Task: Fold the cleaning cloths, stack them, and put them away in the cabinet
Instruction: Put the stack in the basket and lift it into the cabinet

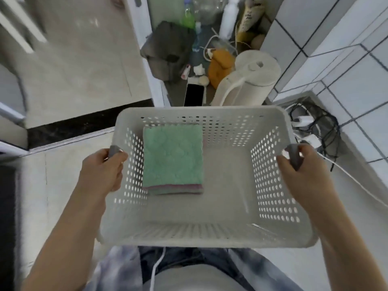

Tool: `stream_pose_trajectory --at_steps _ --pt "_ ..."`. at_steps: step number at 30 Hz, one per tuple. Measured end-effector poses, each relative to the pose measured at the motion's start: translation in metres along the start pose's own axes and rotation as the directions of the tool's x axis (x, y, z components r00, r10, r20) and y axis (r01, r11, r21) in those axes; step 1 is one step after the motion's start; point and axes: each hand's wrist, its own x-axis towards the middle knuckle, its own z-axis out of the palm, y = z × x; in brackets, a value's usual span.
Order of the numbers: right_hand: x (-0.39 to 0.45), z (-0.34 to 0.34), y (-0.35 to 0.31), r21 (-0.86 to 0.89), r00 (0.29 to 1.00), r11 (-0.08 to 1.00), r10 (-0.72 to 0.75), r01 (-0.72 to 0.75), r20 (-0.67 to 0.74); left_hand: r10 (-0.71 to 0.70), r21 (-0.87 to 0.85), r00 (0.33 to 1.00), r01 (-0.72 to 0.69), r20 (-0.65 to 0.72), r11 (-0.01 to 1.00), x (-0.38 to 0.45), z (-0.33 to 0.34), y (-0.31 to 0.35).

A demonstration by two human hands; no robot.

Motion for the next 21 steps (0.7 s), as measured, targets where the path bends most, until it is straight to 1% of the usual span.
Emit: stream_pose_trajectory --at_steps 4,9,14,17,21 --pt "0.009 0.031 -0.040 -0.026 0.994 0.995 -0.090 0.092 0.066 -0.030 -0.028 0.995 0.028 -0.091 0.999 0.014 -0.042 -0.008" --pt "0.013 0.083 -0.095 -0.037 0.984 0.990 -0.132 0.137 0.120 -0.053 -0.066 0.987 0.043 -0.153 0.997 0.043 -0.102 -0.010" --pt "0.016 0.144 -0.164 -0.059 0.951 0.961 -0.258 0.271 0.172 -0.101 -0.127 0.962 0.071 -0.255 0.989 0.070 -0.177 -0.014" --pt "0.020 0.185 -0.209 -0.054 0.915 0.937 -0.324 0.346 0.238 -0.138 -0.174 0.924 0.080 -0.356 0.982 0.079 -0.218 -0.019" --pt "0.028 0.224 -0.256 -0.051 0.857 0.893 -0.410 0.446 0.313 -0.190 -0.214 0.856 0.096 -0.481 0.972 0.081 -0.249 -0.027"
